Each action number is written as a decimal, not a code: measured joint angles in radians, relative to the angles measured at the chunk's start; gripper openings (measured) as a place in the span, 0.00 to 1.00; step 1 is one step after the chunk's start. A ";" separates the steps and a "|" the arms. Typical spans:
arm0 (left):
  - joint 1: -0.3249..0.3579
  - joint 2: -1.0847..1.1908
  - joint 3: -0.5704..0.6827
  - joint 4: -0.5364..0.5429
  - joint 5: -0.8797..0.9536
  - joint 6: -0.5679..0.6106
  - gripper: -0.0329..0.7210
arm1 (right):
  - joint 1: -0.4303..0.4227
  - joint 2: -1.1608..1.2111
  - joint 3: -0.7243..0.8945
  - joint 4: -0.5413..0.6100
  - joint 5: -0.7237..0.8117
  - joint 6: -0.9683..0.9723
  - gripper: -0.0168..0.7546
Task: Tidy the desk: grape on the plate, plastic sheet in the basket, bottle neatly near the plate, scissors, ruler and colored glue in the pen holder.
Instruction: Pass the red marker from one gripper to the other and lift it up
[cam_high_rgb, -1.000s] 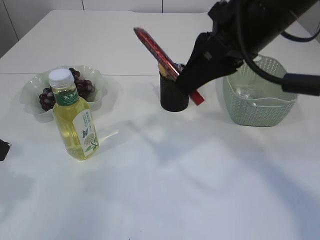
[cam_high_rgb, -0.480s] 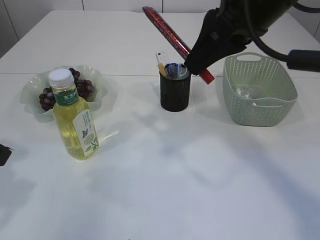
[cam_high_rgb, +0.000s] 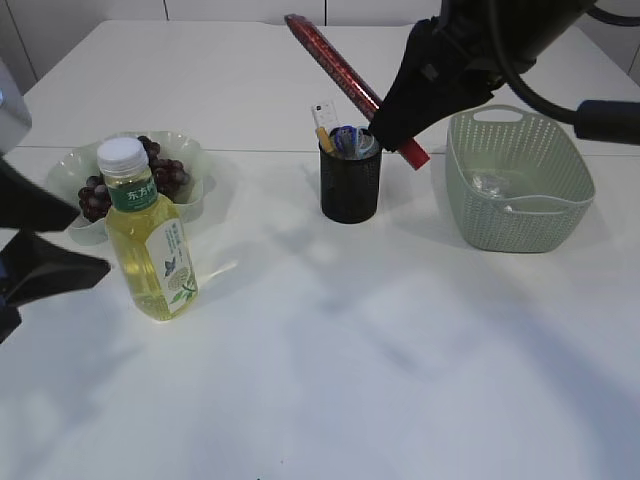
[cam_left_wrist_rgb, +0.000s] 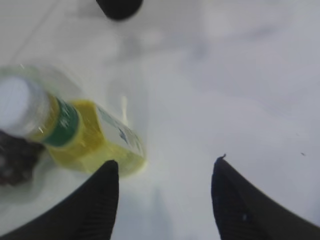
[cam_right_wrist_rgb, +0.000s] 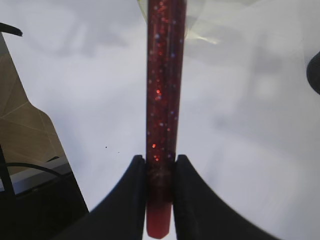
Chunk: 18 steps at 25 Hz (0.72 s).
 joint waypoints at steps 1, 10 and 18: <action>-0.021 0.000 0.000 0.017 -0.045 0.021 0.62 | 0.000 0.000 0.000 0.000 0.000 0.000 0.20; -0.083 0.009 0.000 0.304 -0.576 0.074 0.62 | 0.000 0.000 0.000 0.015 0.001 0.000 0.19; -0.120 0.088 0.000 0.574 -0.766 0.076 0.62 | 0.000 0.000 0.000 0.038 0.001 0.000 0.19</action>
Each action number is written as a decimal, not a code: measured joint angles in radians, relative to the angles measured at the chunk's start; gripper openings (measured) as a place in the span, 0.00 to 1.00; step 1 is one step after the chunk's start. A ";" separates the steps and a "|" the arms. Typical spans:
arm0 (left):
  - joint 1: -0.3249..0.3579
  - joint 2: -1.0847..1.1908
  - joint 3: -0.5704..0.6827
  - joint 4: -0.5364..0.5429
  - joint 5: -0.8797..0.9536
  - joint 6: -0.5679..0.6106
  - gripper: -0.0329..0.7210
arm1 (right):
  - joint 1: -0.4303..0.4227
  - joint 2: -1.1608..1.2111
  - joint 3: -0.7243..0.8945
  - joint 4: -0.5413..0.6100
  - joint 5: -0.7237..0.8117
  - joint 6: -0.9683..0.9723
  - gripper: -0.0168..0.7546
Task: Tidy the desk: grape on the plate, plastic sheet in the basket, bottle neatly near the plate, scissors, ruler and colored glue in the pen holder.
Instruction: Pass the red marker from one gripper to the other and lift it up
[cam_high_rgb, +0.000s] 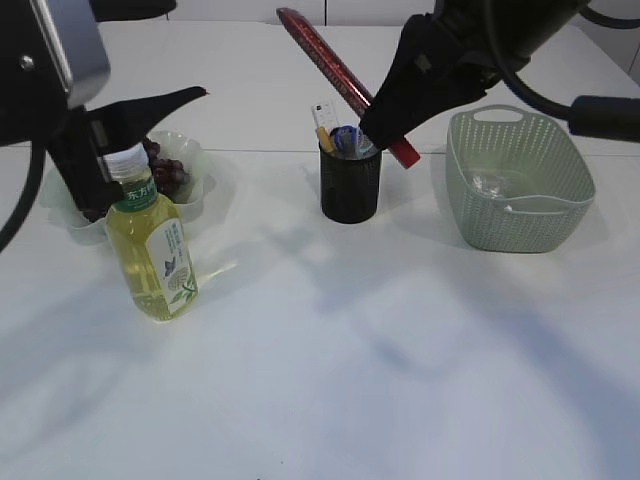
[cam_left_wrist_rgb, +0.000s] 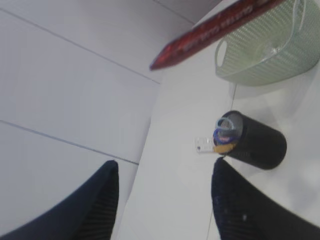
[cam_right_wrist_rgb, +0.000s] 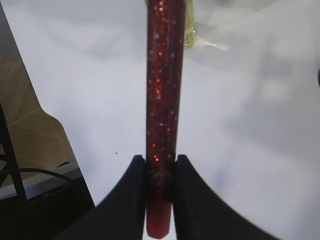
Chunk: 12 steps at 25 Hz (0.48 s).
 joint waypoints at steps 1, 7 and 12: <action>-0.013 0.009 0.000 0.010 -0.016 0.000 0.62 | 0.000 0.000 0.000 0.000 0.000 0.002 0.19; -0.072 0.070 0.000 0.035 -0.140 0.000 0.62 | 0.000 0.000 0.000 0.002 0.000 0.009 0.19; -0.078 0.123 0.000 0.039 -0.206 0.000 0.62 | 0.000 0.000 0.000 0.004 0.000 0.023 0.19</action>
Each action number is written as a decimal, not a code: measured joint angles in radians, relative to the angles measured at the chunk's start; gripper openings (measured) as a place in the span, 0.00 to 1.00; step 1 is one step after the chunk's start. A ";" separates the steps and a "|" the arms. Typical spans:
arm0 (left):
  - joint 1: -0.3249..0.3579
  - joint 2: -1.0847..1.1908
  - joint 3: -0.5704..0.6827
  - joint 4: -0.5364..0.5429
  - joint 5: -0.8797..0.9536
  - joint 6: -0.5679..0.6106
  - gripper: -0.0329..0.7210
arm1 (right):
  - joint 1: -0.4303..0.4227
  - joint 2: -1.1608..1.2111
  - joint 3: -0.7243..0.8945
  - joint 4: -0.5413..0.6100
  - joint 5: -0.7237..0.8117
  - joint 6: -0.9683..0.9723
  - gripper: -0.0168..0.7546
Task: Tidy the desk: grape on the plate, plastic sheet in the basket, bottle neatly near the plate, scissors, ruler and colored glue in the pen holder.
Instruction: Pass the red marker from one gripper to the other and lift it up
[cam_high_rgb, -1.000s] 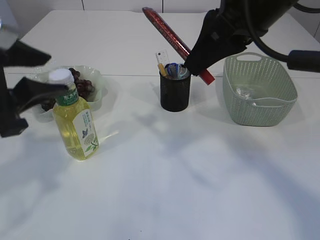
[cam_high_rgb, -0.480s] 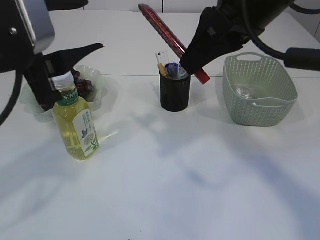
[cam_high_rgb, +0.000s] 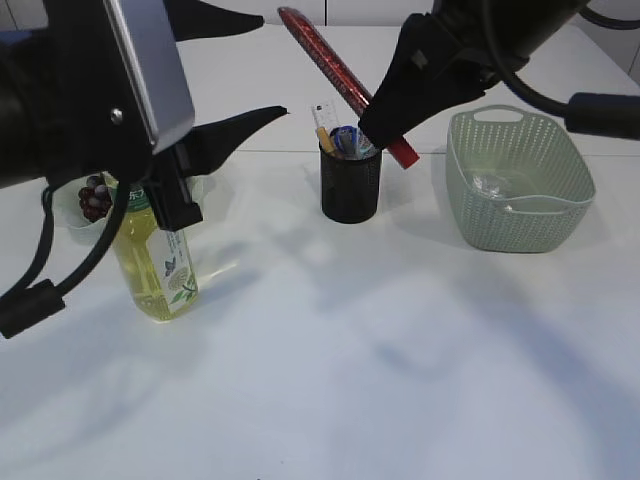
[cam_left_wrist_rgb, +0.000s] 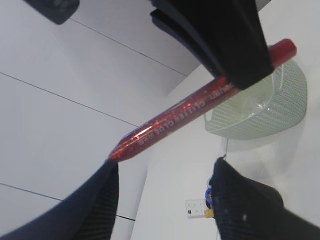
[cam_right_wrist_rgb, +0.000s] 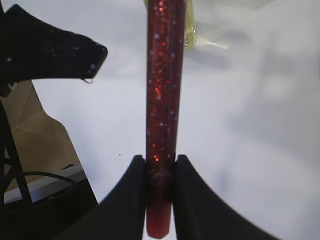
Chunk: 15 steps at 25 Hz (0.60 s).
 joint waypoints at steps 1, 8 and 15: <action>0.000 0.010 0.000 0.005 -0.014 0.000 0.62 | 0.000 0.000 0.000 0.000 0.002 0.007 0.19; 0.000 0.057 0.000 0.124 -0.119 0.038 0.62 | 0.000 0.000 0.000 0.000 0.002 0.090 0.19; 0.000 0.094 0.000 0.142 -0.194 0.189 0.62 | 0.000 0.000 0.000 -0.007 0.002 0.155 0.19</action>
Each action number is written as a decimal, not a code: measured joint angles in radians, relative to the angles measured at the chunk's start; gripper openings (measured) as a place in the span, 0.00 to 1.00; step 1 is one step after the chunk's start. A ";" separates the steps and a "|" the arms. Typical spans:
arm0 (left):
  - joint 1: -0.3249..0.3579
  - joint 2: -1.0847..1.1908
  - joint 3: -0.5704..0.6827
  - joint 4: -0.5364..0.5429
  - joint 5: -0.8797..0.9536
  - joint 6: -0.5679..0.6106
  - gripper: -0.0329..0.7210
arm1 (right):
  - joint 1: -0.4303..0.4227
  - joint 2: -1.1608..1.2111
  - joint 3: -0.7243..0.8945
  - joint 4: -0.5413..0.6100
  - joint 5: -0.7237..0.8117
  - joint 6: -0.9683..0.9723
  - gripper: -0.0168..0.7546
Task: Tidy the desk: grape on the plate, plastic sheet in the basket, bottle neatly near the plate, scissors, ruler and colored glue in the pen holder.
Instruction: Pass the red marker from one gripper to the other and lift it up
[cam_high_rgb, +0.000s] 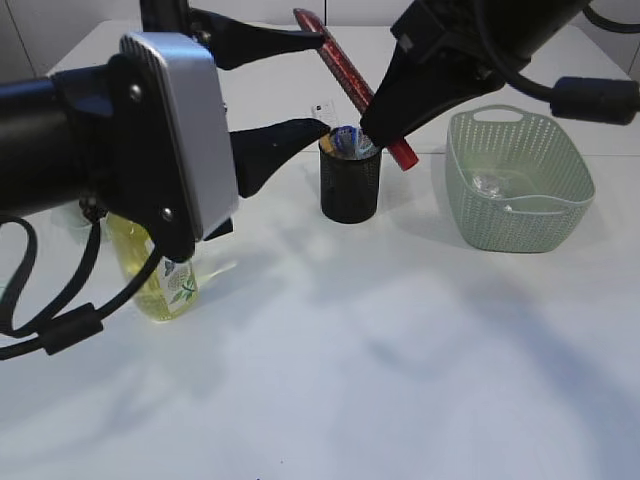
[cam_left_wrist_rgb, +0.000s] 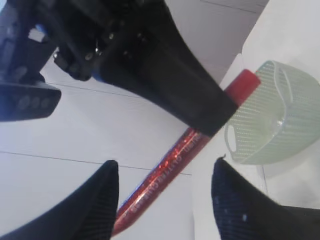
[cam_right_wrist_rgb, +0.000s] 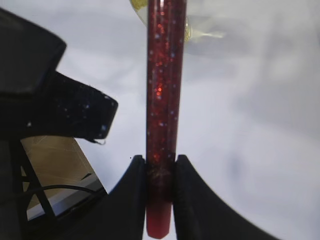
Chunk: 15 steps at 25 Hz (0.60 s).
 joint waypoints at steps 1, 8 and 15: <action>0.000 0.012 0.000 0.000 -0.022 0.008 0.62 | 0.000 0.000 0.000 0.000 0.000 0.002 0.19; 0.000 0.096 0.000 -0.046 -0.140 0.128 0.62 | 0.000 0.000 0.000 0.012 0.000 0.038 0.19; 0.000 0.125 -0.001 -0.180 -0.224 0.221 0.62 | 0.000 0.000 0.000 0.061 0.000 0.069 0.19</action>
